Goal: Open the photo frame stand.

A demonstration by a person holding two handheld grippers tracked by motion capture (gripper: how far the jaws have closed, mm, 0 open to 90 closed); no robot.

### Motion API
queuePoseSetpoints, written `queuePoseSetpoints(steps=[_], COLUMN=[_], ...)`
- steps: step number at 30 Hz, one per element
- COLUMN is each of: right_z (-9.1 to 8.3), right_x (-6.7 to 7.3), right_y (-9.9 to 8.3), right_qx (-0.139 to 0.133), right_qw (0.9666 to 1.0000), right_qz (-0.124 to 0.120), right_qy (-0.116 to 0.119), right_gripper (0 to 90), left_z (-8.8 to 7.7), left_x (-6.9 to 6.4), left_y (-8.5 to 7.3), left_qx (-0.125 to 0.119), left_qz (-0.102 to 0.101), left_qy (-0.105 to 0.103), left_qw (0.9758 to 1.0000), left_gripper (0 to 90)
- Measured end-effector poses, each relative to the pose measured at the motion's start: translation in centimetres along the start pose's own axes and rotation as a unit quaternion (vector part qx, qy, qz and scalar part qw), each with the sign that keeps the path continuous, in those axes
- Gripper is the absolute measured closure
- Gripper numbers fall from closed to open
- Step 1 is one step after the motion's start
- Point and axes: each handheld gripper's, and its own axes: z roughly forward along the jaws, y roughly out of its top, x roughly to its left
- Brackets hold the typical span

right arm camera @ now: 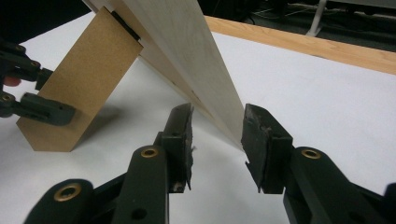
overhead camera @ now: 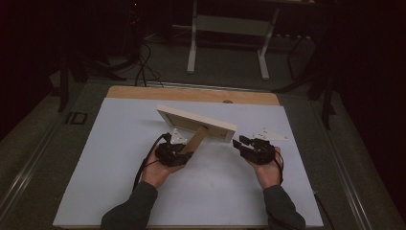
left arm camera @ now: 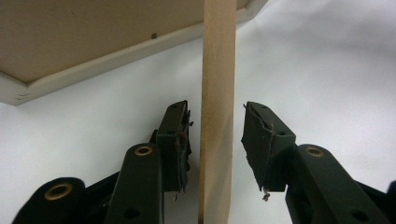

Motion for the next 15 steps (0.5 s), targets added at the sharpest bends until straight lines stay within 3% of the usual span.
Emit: queuePoseSetpoints(steps=[15], right_z=[-0.3], right_x=[-0.4], right_y=[0.0], right_qx=[0.001], right_qw=[1.0000], right_qz=[-0.001], right_qy=[-0.002], right_gripper=[61.3], left_z=[-1.7], left_x=[0.5], left_y=[0.1], left_qx=[-0.026], left_qz=[-0.017], left_qy=[0.004], left_qw=[0.9995], left_gripper=[59.9])
